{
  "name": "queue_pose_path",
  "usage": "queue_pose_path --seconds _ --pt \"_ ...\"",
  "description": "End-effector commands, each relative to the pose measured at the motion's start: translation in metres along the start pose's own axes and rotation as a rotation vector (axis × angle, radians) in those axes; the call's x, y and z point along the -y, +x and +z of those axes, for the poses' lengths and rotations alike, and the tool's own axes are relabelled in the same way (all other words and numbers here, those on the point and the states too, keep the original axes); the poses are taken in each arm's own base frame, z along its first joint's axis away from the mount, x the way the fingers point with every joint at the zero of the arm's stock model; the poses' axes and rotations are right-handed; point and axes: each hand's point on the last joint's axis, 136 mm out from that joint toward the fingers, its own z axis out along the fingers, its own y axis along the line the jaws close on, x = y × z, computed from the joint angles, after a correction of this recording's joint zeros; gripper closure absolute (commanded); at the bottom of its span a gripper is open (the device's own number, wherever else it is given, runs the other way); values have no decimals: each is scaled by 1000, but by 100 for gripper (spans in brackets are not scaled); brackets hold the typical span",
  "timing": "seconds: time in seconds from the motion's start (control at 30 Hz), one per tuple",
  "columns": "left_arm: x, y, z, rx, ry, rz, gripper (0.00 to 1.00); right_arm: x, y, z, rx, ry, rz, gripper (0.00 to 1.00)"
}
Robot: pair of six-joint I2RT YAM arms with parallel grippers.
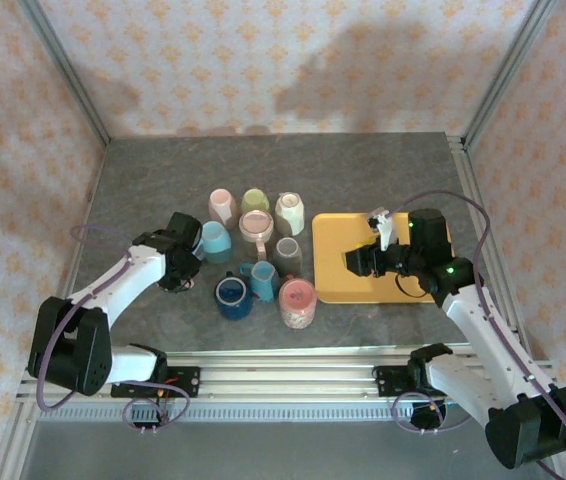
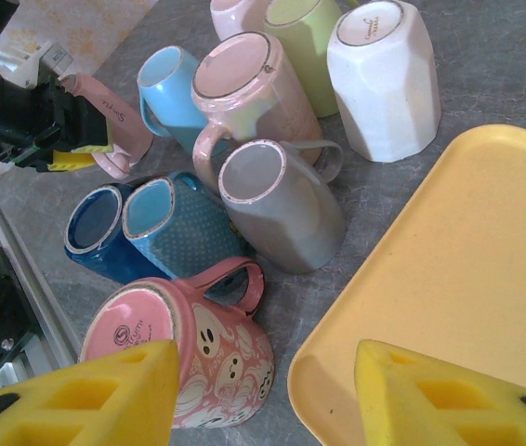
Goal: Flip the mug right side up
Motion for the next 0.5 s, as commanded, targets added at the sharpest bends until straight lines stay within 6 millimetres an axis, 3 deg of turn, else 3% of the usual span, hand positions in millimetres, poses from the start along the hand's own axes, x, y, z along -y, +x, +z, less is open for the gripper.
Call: queue_pose_path --seconds 0.0,0.27,0.47 --pt "-2 -11 0 66 -14 -28 70 -4 -6 -3 29 -3 -23 47" --pt "-6 -17 0 103 -29 -29 76 -5 -8 -4 32 -4 -26 47" --pt "-12 -16 7 96 -42 -31 75 -5 -7 -5 29 -1 -23 47"
